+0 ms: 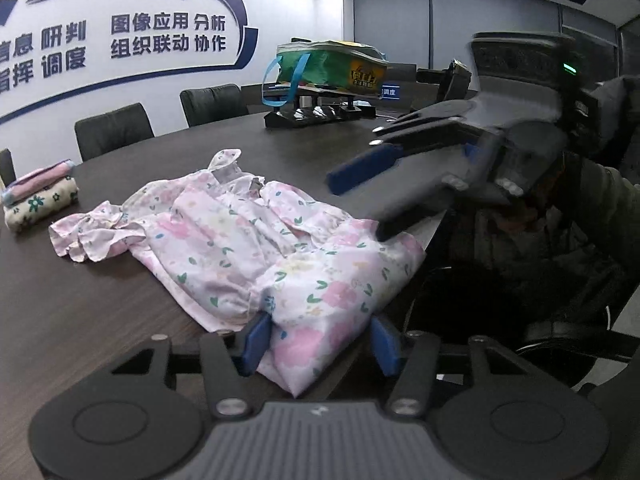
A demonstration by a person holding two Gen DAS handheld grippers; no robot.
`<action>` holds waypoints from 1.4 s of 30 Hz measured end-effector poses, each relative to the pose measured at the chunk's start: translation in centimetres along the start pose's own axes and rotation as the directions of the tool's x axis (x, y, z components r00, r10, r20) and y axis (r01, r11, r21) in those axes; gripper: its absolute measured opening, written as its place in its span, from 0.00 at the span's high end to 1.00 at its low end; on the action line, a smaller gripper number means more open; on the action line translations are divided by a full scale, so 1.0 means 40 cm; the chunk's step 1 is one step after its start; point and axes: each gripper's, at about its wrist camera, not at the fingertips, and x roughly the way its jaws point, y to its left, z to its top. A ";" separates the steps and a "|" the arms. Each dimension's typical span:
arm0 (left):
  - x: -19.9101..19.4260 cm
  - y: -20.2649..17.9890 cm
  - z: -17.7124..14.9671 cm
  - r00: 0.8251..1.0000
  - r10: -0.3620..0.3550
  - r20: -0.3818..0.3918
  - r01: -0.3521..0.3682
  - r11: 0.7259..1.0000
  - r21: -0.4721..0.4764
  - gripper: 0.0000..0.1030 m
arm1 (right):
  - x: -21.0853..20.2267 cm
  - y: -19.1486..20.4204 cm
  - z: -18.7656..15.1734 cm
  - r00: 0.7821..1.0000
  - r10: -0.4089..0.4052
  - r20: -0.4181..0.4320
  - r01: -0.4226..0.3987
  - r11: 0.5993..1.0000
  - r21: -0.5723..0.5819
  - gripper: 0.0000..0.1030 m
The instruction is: Fold clothes
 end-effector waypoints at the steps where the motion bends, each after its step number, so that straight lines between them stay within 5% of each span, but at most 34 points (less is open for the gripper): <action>1: 0.001 0.006 0.001 1.000 -0.009 0.000 0.009 1.000 -0.008 0.49 | -0.001 0.015 0.000 1.000 0.007 -0.022 -0.008 0.998 -0.056 0.40; 8: -0.003 0.009 -0.006 0.999 -0.035 -0.005 0.034 0.999 -0.016 0.49 | 0.059 0.077 -0.049 0.984 -0.024 -0.178 -0.027 0.960 -0.279 0.56; 12: -0.015 0.004 -0.012 0.999 -0.050 -0.012 0.050 0.999 0.000 0.49 | 0.061 0.073 -0.048 0.979 0.014 -0.202 -0.065 0.967 -0.247 0.66; 16: -0.036 -0.004 -0.017 0.997 -0.077 -0.009 0.077 0.997 0.011 0.51 | 0.044 0.058 -0.041 0.978 0.068 -0.198 -0.106 0.976 -0.188 0.90; 19: -0.078 -0.029 -0.024 0.995 -0.079 0.058 0.075 0.994 0.074 0.44 | 0.024 0.055 -0.037 0.971 0.132 -0.201 -0.164 0.974 -0.154 0.92; 21: -0.107 -0.041 -0.037 0.990 -0.048 0.129 0.033 0.993 0.111 0.25 | 0.000 0.051 -0.035 0.964 0.194 -0.183 -0.216 0.970 -0.107 0.93; 25: -0.115 -0.048 -0.054 0.986 -0.047 0.162 0.023 0.989 0.145 0.25 | -0.038 0.032 -0.028 0.950 0.274 -0.149 -0.281 0.959 -0.027 0.93; 30: -0.101 -0.083 -0.074 0.958 -0.039 0.284 -0.040 0.963 0.266 0.19 | -0.045 0.012 -0.021 0.936 0.319 -0.146 -0.319 0.947 0.022 0.93; 40: -0.030 -0.107 -0.064 0.969 -0.066 0.238 -0.034 0.918 0.395 0.21 | -0.067 -0.057 -0.016 0.900 0.432 -0.051 -0.425 0.898 0.111 0.93; 41: -0.028 -0.106 -0.062 0.971 -0.076 0.226 -0.018 0.922 0.388 0.28 | -0.068 -0.067 -0.016 0.889 0.457 -0.042 -0.449 0.885 0.124 0.93; 42: -0.028 -0.104 -0.061 0.973 -0.086 0.213 -0.001 0.925 0.380 0.47 | -0.064 -0.071 -0.016 0.884 0.465 -0.045 -0.456 0.880 0.130 0.93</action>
